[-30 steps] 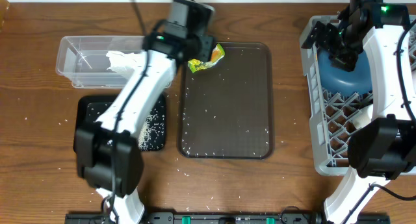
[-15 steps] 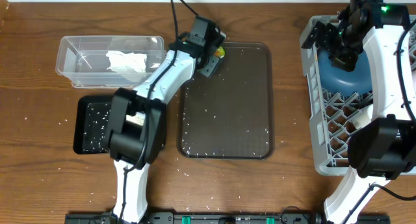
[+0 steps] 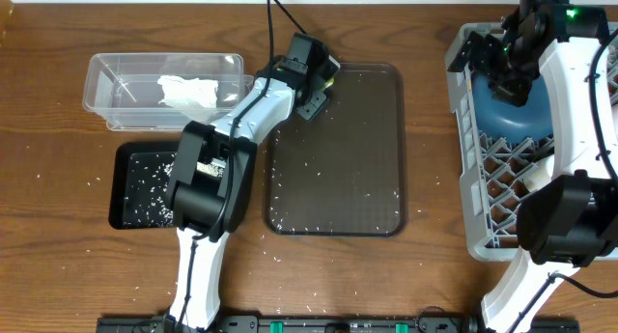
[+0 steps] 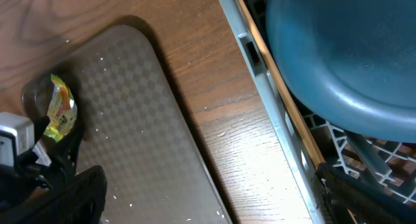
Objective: Sort waste into correct bins and load items into the dishwasher rack
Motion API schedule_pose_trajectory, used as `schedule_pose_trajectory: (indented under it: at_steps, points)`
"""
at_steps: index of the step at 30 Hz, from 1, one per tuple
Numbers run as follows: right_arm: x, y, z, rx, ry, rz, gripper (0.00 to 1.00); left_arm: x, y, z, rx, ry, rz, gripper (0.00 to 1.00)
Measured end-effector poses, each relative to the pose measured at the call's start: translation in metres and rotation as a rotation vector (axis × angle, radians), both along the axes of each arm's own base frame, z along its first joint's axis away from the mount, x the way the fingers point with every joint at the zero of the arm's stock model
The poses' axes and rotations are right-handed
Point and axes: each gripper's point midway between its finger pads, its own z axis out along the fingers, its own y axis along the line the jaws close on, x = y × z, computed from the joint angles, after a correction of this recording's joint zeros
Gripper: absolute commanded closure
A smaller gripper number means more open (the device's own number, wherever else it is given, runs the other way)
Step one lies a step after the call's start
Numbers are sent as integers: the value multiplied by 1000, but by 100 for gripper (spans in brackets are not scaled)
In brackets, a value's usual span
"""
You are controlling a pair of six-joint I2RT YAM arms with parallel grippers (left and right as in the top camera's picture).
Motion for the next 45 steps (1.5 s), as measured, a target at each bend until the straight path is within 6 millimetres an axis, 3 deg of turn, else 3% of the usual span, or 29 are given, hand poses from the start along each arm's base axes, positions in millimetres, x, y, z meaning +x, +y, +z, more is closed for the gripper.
schedule_pose_trajectory:
  at_steps: [3, 7, 11, 18, 29, 33, 37, 41, 45]
  points:
    - [0, 0, 0, 0, 0, 0, 1, 3, -1, -1, -2, -11, -5, 41]
    - [0, 0, 0, 0, 0, 0, 1, 6, -2, -2, -2, -26, -13, 59]
    - [0, 0, 0, 0, 0, 0, 1, 7, -3, -4, -1, -29, -18, 64]
    - [0, 0, 0, 0, 0, 0, 1, 7, -3, -6, -1, -25, -15, 94]
    - [0, 0, 0, 0, 0, 0, 1, 7, -3, 2, -60, -15, 88, 94]
    - [0, 0, 0, 0, 0, 0, 1, 11, -4, 35, -119, -58, 148, 94]
    - [0, 0, 0, 0, -1, 0, 1, 11, -5, 90, -198, -128, 204, 94]
    - [0, 0, 0, 0, 0, 0, 1, 3, -1, 141, -265, -178, 250, 94]
    - [0, 0, 0, 0, 0, 0, 1, -7, 3, 178, -322, -208, 295, 94]
